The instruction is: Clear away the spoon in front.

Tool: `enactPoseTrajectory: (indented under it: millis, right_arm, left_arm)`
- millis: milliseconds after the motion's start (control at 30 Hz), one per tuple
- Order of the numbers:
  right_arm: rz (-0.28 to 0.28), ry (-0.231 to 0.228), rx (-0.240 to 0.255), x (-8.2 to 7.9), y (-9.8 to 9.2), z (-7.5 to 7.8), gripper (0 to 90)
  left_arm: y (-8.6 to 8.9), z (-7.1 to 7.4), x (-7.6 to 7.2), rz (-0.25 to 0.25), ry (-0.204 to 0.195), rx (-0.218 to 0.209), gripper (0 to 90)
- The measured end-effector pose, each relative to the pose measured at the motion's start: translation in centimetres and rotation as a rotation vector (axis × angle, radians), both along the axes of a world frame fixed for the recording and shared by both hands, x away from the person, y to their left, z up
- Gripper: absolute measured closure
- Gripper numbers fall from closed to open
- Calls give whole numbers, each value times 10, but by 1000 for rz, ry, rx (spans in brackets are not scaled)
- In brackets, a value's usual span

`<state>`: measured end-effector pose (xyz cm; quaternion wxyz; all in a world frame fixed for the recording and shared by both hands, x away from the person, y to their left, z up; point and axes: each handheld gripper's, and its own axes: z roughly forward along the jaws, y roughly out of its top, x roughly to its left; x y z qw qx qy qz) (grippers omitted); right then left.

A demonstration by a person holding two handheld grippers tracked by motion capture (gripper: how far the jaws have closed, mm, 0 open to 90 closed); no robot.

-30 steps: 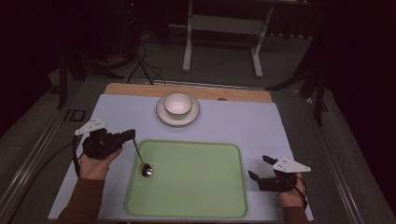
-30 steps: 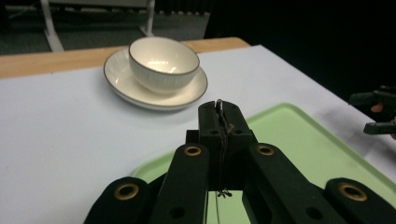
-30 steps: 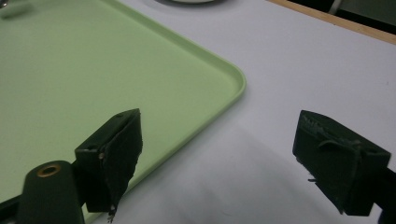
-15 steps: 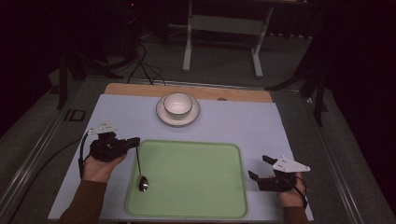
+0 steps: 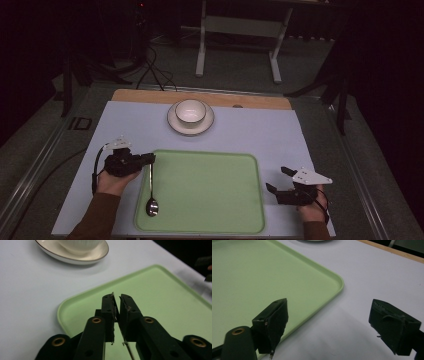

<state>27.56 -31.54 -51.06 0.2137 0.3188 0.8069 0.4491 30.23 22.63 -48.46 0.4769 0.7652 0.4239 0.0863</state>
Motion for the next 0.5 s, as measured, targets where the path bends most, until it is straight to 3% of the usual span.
enactPoseTrajectory:
  millis: [500]
  right_arm:
    - [5,2,-4,1,1,-1,155]
  left_arm:
    - [2,-24,9,2,43,17,777]
